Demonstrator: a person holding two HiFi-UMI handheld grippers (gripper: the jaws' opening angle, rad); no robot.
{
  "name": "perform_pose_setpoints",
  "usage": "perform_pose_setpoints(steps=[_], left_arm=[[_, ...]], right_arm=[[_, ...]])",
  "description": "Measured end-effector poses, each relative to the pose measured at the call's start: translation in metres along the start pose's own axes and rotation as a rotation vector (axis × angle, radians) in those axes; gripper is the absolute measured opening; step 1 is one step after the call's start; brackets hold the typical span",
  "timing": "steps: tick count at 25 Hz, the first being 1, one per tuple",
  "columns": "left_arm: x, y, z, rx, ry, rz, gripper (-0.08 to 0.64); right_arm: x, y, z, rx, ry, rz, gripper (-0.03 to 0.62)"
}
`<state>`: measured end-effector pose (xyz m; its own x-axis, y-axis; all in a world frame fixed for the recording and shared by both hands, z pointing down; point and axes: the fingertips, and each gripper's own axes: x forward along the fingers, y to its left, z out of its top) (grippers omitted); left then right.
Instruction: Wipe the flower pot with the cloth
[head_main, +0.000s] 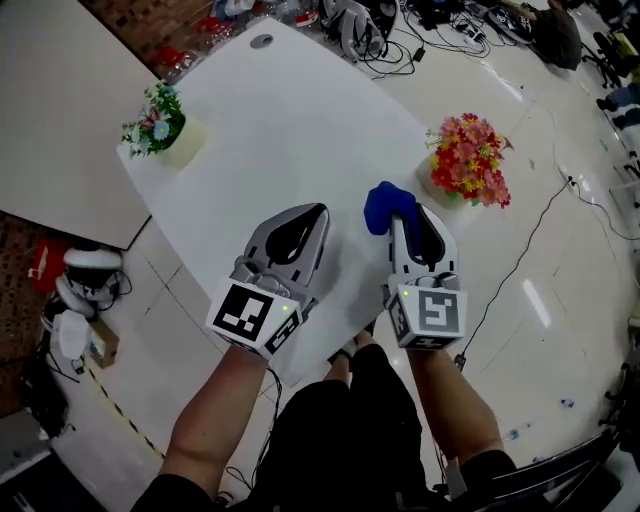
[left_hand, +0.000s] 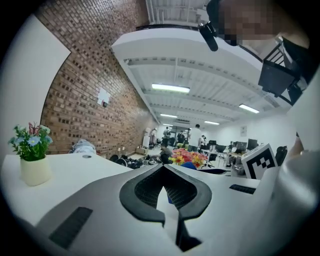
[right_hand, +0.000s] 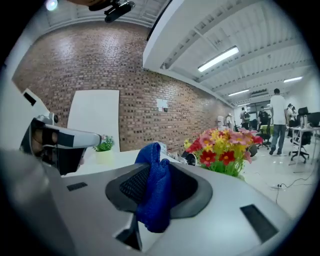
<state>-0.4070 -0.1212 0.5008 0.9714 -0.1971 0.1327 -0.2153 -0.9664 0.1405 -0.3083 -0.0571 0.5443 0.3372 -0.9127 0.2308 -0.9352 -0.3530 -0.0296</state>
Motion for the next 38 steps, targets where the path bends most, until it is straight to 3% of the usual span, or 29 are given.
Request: perform_pose_setpoints(steps=[7,13,25,38], left_arm=[[0.039,0.008,-0.037,0.022,0.076,-0.07,-0.003],[0.051,0.003,-0.053,0.025,0.113,-0.116,-0.003],[0.064,-0.031,-0.054,0.024,0.14,-0.172,-0.003],[0.076,-0.093,-0.059,-0.014,0.147,-0.197,-0.003]], right_arm=[[0.035,-0.045,-0.042,0.069,0.023,-0.215,0.098],[0.044,-0.069,-0.049,0.079,0.02,-0.328,0.098],[0.007,-0.095,-0.06,0.091,0.04,-0.353,0.098],[-0.054,-0.152,-0.068,0.083,0.068,-0.363,0.098]])
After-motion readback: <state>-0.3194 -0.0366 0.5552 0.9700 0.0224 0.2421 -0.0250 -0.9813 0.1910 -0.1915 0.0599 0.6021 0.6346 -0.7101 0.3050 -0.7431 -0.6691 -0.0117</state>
